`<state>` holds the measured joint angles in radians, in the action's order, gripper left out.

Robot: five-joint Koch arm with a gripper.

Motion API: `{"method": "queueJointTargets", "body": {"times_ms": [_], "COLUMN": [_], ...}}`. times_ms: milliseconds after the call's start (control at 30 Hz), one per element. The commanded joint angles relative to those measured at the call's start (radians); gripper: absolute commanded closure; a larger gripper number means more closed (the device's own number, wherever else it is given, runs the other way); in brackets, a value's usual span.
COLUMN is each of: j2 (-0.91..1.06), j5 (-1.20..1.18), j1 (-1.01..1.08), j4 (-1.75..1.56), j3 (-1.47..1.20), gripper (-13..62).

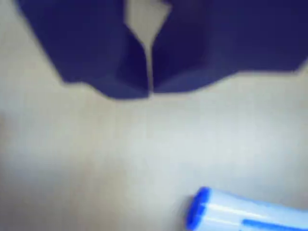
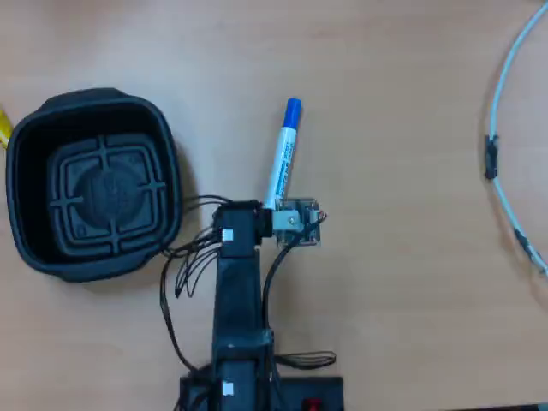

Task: Pick up the blue pen and put it in the black bowl

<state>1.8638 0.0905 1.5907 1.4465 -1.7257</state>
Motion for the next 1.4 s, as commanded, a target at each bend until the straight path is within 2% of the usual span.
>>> {"method": "queueJointTargets", "body": {"times_ms": [0,400,633,800,1067,1200,1367], "j2": [0.011,-0.003,-0.296,-0.477,-0.577,-0.598,-0.594], "j5": [0.008,0.014,0.018,-0.163,-0.356,-0.319,-0.043], "j1": [0.002,0.002,0.015,0.069,0.138,0.141,0.144], "j4": [0.029,0.038,0.020,0.025,0.028,0.029,0.041], "j3": [0.129,0.439,0.617,0.750,0.747,0.762,0.747], "gripper": [55.9,55.8,55.9,56.3,55.8,55.5,55.4]}}
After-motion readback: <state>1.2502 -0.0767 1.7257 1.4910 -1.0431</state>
